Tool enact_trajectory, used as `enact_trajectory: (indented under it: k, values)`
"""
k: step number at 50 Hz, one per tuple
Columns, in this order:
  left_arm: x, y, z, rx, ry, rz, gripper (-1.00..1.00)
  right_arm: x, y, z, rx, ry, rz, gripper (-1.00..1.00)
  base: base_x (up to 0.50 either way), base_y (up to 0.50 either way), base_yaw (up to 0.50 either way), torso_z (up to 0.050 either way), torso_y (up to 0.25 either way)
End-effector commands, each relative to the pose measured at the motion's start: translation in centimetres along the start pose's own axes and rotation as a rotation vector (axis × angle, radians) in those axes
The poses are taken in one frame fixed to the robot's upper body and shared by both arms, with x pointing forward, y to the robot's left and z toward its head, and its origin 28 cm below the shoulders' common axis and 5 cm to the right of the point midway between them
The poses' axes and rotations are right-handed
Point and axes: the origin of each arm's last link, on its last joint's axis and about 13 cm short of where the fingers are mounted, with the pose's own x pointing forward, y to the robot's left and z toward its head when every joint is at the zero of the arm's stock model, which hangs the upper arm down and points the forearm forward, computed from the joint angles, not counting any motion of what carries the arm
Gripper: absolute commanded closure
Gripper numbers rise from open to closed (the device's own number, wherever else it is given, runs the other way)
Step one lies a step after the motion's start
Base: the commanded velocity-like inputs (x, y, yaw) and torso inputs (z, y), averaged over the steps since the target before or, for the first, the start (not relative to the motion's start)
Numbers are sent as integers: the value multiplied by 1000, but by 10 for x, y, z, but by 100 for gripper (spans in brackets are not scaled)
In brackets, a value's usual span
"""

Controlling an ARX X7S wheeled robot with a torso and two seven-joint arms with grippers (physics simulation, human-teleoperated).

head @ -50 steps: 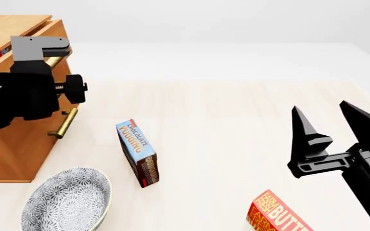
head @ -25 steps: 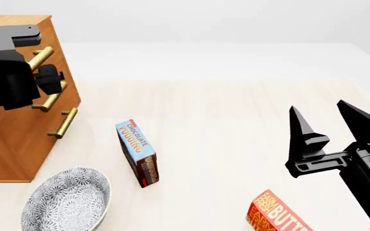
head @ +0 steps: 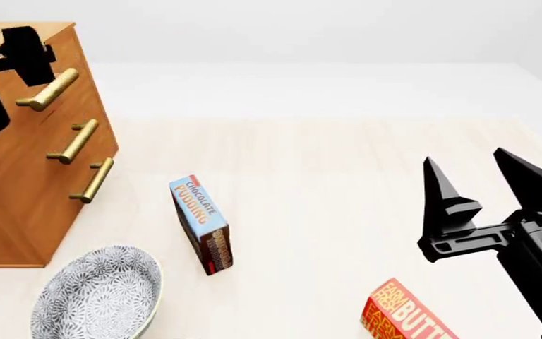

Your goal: Put the butter at the front in the top drawer of the cabinet and close it.

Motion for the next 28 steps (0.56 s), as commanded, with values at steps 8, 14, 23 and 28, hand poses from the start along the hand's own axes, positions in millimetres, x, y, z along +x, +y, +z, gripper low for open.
enact_trajectory:
  k: [8,14,23,28]
  values:
    - [-104,8,-3,95,-511,-304,-100,2,2,3,-10,-6,9,-100,0,0,0,0,0]
    - [-96,-5,-37,91,-523,-449,-100,4,3,4,-11,-13,16,-100,0,0,0,0,0]
    - [-82,-9,-90,2,-567,-596,-100,10,5,3,-2,-21,32,-100,0,0,0,0,0]
    - [-82,-6,-113,-89,-602,-651,-100,11,6,4,-5,-22,42,-100,0,0,0,0,0]
